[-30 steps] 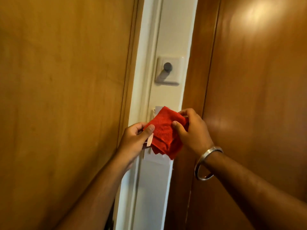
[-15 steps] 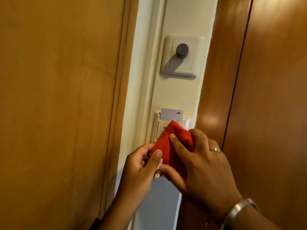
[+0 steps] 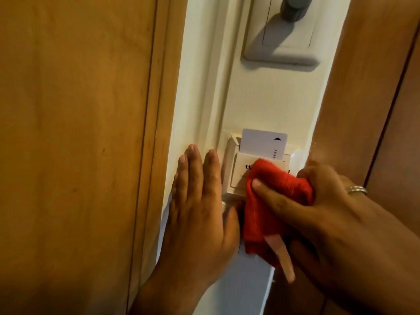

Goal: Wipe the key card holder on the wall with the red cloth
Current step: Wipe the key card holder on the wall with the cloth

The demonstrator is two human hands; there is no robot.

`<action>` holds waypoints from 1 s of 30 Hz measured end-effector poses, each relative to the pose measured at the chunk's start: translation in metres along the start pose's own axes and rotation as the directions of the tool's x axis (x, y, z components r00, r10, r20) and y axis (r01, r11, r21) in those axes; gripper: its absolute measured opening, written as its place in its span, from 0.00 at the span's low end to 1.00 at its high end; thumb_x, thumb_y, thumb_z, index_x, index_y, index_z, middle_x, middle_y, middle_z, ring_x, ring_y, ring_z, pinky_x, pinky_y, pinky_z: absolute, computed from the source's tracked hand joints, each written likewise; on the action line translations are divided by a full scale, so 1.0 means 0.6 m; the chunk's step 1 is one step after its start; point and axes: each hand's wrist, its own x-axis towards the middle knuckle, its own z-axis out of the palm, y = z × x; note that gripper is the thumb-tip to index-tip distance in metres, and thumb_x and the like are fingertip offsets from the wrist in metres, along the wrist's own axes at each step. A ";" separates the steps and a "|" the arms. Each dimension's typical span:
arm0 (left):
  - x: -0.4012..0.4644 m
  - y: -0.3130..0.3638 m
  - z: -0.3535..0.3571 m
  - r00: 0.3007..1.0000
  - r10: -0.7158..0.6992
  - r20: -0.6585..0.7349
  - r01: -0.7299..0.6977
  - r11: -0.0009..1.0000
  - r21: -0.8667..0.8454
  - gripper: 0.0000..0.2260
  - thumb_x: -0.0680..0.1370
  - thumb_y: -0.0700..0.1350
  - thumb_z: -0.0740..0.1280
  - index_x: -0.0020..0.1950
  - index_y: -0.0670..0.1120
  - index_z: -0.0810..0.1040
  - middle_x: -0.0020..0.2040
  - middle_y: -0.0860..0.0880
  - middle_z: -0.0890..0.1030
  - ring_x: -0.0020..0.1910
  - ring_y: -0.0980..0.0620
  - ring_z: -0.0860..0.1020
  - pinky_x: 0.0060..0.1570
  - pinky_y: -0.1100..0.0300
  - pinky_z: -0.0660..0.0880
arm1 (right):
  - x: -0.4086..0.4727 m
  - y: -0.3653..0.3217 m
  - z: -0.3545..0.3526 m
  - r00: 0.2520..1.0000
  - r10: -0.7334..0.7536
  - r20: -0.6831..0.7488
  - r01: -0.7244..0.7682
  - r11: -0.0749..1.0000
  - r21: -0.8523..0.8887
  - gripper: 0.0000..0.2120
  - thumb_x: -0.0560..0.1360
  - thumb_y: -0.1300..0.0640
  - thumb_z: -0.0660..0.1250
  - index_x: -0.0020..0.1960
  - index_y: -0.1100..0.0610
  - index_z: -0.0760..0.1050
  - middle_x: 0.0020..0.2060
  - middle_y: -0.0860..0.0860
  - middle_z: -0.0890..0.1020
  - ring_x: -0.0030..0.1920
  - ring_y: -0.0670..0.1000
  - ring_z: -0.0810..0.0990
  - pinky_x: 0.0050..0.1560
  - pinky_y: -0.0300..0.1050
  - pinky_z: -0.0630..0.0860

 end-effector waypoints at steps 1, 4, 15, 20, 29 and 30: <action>0.002 -0.001 0.005 1.000 -0.003 -0.010 0.003 1.000 0.023 0.35 0.78 0.60 0.50 0.76 0.58 0.29 0.77 0.57 0.27 0.75 0.58 0.27 0.72 0.57 0.31 | 0.002 0.006 -0.002 0.998 -0.048 0.042 0.047 0.999 0.013 0.37 0.61 0.35 0.67 0.67 0.45 0.66 0.45 0.56 0.74 0.36 0.56 0.76 0.27 0.49 0.78; 0.002 -0.004 0.016 0.999 0.000 -0.046 0.000 1.000 0.016 0.33 0.78 0.63 0.47 0.76 0.58 0.31 0.78 0.55 0.28 0.76 0.56 0.28 0.72 0.56 0.31 | 0.018 0.019 -0.021 0.991 -0.072 0.112 0.061 0.993 0.101 0.39 0.58 0.31 0.69 0.66 0.39 0.64 0.47 0.42 0.70 0.41 0.47 0.75 0.32 0.40 0.76; 0.002 -0.007 0.058 0.977 0.019 -0.214 -0.047 0.991 -0.124 0.36 0.77 0.62 0.56 0.80 0.49 0.46 0.82 0.46 0.43 0.80 0.48 0.39 0.77 0.50 0.35 | 0.054 0.014 -0.060 0.963 -0.149 0.225 0.183 0.973 -0.139 0.41 0.57 0.30 0.65 0.67 0.41 0.61 0.46 0.51 0.69 0.37 0.48 0.63 0.31 0.41 0.66; 0.004 -0.004 0.069 0.949 -0.016 -0.314 -0.024 0.992 -0.121 0.36 0.76 0.65 0.53 0.79 0.48 0.54 0.82 0.45 0.50 0.81 0.47 0.46 0.78 0.49 0.42 | 0.047 0.025 -0.068 0.912 -0.180 0.368 0.222 0.972 -0.077 0.37 0.61 0.31 0.64 0.66 0.35 0.51 0.44 0.44 0.61 0.39 0.45 0.64 0.33 0.35 0.64; 0.007 -0.005 0.077 0.925 -0.012 -0.380 -0.015 0.998 -0.068 0.34 0.76 0.60 0.58 0.79 0.48 0.57 0.81 0.45 0.53 0.81 0.47 0.49 0.78 0.48 0.47 | 0.044 0.041 -0.068 0.920 -0.177 0.349 0.181 0.983 0.022 0.33 0.59 0.27 0.46 0.64 0.31 0.56 0.43 0.42 0.63 0.40 0.45 0.65 0.32 0.35 0.65; 0.008 -0.004 0.076 0.923 -0.016 -0.384 -0.011 0.998 -0.067 0.34 0.76 0.62 0.57 0.79 0.49 0.57 0.81 0.45 0.53 0.80 0.47 0.49 0.78 0.48 0.47 | 0.048 0.044 -0.073 0.948 -0.155 0.279 0.154 0.988 0.024 0.32 0.59 0.28 0.46 0.63 0.31 0.58 0.43 0.43 0.64 0.39 0.45 0.65 0.30 0.35 0.65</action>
